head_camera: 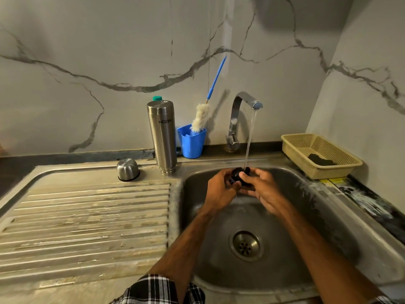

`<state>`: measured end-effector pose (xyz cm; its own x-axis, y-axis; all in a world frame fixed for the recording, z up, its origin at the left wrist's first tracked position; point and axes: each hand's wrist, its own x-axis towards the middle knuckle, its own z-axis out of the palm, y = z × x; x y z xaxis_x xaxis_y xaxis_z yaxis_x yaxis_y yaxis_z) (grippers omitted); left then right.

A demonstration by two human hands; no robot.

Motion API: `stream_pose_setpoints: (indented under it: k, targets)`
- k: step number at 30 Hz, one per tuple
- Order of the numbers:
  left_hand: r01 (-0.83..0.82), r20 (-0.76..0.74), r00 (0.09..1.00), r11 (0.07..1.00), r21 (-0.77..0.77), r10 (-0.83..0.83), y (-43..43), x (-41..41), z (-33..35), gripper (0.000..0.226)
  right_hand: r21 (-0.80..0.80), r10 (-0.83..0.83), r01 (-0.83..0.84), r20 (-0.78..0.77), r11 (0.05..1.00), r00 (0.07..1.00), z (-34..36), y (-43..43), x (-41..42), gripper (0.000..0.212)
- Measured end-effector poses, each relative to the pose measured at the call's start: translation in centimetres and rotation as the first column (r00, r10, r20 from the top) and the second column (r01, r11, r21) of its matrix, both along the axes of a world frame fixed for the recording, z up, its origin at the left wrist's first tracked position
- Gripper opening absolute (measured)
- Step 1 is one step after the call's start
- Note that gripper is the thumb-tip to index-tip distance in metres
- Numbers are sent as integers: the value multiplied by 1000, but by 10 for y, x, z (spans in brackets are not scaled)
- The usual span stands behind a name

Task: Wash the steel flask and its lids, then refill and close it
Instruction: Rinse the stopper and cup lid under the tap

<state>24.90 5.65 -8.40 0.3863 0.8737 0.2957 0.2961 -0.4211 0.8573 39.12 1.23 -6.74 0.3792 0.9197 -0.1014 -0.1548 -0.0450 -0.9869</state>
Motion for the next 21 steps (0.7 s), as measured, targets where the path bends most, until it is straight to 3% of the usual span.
stream_pose_setpoints:
  k: [4,8,17,21]
  targets:
    - [-23,34,999,999,26,22,-2,0,1,41,12,71,-70,-271,997,960,7,-3,-2,32]
    - [-50,64,997,997,58,46,-1,1,1,41,37,121,-116,-404,993,907,11,-8,-4,33]
    - [-97,107,990,991,91,87,-2,1,4,38,-24,94,-119,-463,993,881,5,-7,-3,38]
    - [-111,92,990,990,85,103,-2,1,5,39,-5,89,-99,-384,995,919,7,-6,-3,35]
